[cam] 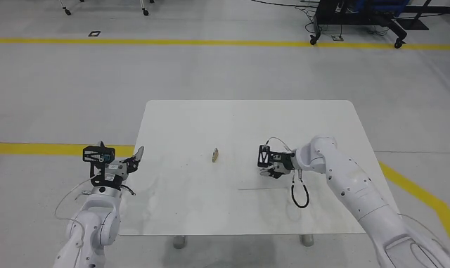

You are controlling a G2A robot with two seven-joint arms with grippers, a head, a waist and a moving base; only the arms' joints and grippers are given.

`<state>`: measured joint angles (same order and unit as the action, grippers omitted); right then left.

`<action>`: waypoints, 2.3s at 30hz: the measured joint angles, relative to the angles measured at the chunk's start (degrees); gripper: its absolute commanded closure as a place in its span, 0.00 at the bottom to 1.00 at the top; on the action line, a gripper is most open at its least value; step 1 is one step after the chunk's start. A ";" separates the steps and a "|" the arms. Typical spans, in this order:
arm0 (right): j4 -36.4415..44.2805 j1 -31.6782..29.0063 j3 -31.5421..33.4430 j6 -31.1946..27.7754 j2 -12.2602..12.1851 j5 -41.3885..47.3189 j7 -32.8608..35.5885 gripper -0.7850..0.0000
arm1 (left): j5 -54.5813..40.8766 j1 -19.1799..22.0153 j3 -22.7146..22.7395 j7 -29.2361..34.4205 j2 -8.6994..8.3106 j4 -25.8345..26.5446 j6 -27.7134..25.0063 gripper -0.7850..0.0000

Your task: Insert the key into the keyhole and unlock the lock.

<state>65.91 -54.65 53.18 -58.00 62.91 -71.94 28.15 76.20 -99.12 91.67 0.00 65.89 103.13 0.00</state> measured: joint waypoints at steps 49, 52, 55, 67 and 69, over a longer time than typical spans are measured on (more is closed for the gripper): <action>13.23 -4.80 1.38 1.63 -5.86 -3.75 -8.80 1.00 | 5.68 3.42 -4.19 5.86 0.04 10.59 -2.71 0.00; 13.23 -4.80 1.38 1.63 -5.87 -3.75 -8.80 1.00 | 5.68 3.41 -4.17 5.83 0.04 10.57 -2.70 0.00; 13.23 -4.80 1.38 1.63 -5.87 -3.75 -8.80 1.00 | 6.48 3.58 -4.65 5.94 -0.04 10.88 -3.43 0.00; 9.60 -5.54 1.08 -0.01 -6.60 -5.95 -22.83 1.00 | 22.37 16.88 -24.79 13.31 0.98 0.94 -22.89 0.00; 9.43 -5.86 0.75 0.00 -7.15 -7.54 -26.53 1.00 | 22.21 19.33 -27.59 12.85 1.33 -1.01 -26.12 0.00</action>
<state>75.33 -60.51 53.92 -58.00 55.76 -79.48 1.61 98.41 -79.79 64.09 12.85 67.22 102.12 -26.12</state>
